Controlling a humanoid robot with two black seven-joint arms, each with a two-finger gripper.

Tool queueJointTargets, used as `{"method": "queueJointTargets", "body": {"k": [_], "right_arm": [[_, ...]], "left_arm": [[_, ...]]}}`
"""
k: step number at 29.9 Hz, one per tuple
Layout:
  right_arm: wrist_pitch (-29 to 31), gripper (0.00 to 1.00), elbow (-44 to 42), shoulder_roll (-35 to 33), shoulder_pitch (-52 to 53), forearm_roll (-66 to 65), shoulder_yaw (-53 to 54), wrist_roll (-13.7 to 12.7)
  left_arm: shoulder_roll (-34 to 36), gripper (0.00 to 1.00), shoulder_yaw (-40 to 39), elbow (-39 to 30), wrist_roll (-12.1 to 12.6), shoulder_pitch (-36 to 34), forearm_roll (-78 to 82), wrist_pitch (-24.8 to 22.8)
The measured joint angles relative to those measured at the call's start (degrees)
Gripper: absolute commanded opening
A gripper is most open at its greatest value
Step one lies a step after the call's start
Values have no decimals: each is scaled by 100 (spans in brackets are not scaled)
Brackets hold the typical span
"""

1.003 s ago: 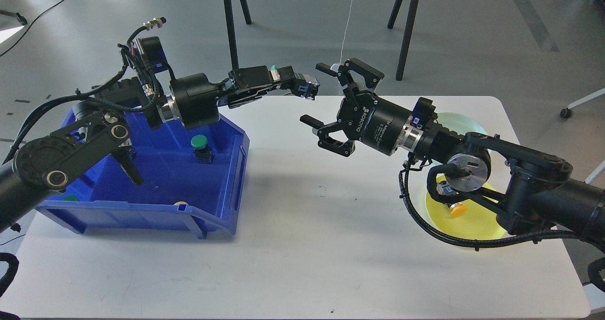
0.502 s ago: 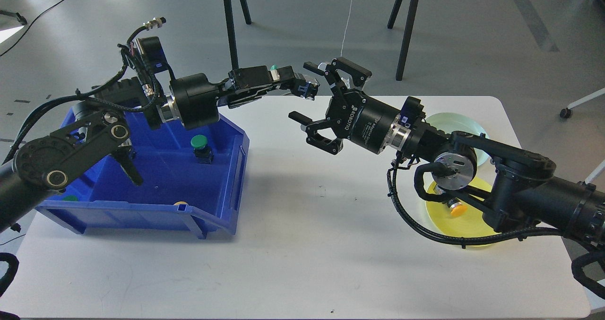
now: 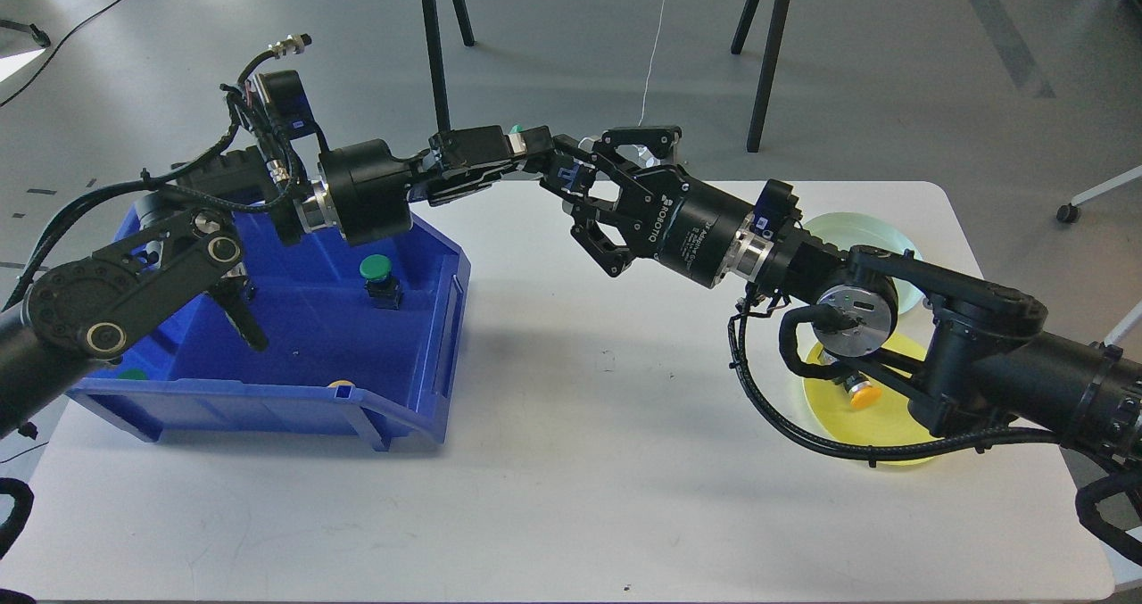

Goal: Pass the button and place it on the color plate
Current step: 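Close the right gripper on the green button and take it, then carry the green button with the right gripper and release it on the pale green plate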

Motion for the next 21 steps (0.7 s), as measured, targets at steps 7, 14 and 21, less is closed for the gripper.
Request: {"method": "queueJointTargets", "body": {"k": [7,14,21], "right_arm": [[-234,10,20,2,-13,23,29,-7],[-340,4,49,6,-21,33,37,-16],[-403,1,70,-12,-49,33,40,-45]], "left_arm": [[-9,27,0,1,1,0,1,0],[-20,78,-1,1,1,0,-17,0],[-64,84,-53,22,0,-10,-63,-1]]}}
